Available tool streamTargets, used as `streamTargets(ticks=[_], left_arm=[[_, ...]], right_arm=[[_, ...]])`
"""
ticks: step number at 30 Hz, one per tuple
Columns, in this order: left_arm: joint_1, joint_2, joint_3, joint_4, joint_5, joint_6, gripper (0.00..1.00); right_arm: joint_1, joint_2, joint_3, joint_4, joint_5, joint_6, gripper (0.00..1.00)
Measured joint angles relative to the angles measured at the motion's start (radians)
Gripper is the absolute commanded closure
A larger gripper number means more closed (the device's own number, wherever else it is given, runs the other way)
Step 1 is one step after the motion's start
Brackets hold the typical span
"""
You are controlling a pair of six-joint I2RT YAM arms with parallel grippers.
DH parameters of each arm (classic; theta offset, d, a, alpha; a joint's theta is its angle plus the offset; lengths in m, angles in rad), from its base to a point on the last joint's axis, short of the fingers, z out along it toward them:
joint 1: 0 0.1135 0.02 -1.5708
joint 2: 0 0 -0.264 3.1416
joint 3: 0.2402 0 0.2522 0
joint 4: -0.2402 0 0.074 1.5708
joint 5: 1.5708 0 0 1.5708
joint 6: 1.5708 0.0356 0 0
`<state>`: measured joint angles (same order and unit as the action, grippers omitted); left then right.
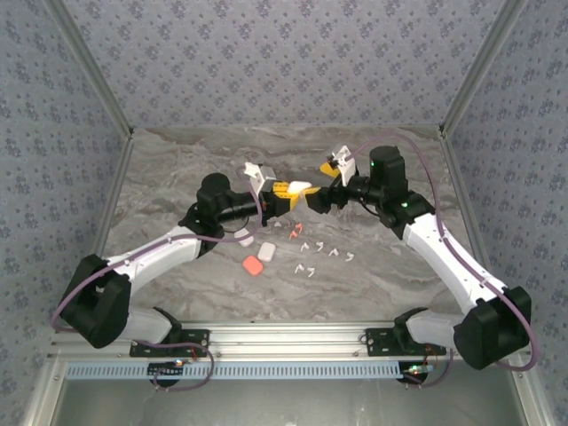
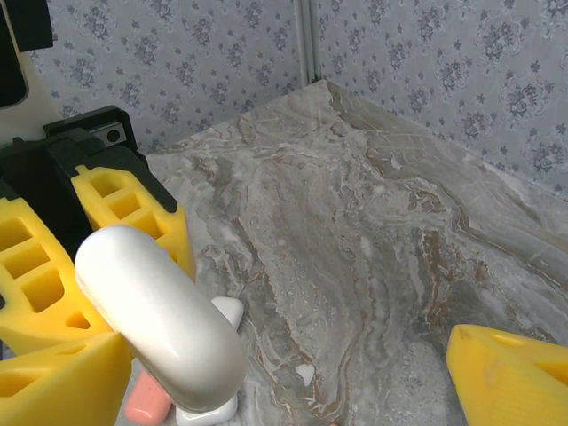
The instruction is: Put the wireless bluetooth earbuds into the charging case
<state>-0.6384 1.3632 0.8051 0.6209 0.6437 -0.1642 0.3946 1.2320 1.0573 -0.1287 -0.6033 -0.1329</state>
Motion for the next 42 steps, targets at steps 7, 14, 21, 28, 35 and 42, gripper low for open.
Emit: streamTargets(ticks=[7, 14, 21, 28, 35, 42], left_arm=[[-0.001, 0.000, 0.000, -0.018, 0.011, 0.016, 1.00], [-0.004, 0.000, 0.000, -0.018, 0.020, 0.026, 1.00], [-0.004, -0.022, -0.038, 0.000, -0.034, 0.026, 1.00], [-0.004, -0.067, -0.108, 0.074, -0.074, 0.044, 1.00], [-0.004, -0.127, -0.168, 0.134, -0.092, 0.064, 1.00], [-0.004, -0.187, -0.177, 0.141, -0.091, 0.087, 1.00]], right_arm=[[-0.022, 0.045, 0.061, -0.010, -0.001, -0.007, 0.06], [-0.028, 0.041, 0.068, -0.023, -0.007, -0.007, 0.05], [-0.057, -0.112, 0.045, -0.085, 0.023, 0.062, 0.05], [-0.060, -0.200, 0.000, -0.252, 0.228, 0.348, 0.16], [-0.066, -0.108, -0.084, -0.499, 0.386, 0.578, 0.20], [-0.065, -0.028, -0.198, -0.553, 0.466, 0.694, 0.34]])
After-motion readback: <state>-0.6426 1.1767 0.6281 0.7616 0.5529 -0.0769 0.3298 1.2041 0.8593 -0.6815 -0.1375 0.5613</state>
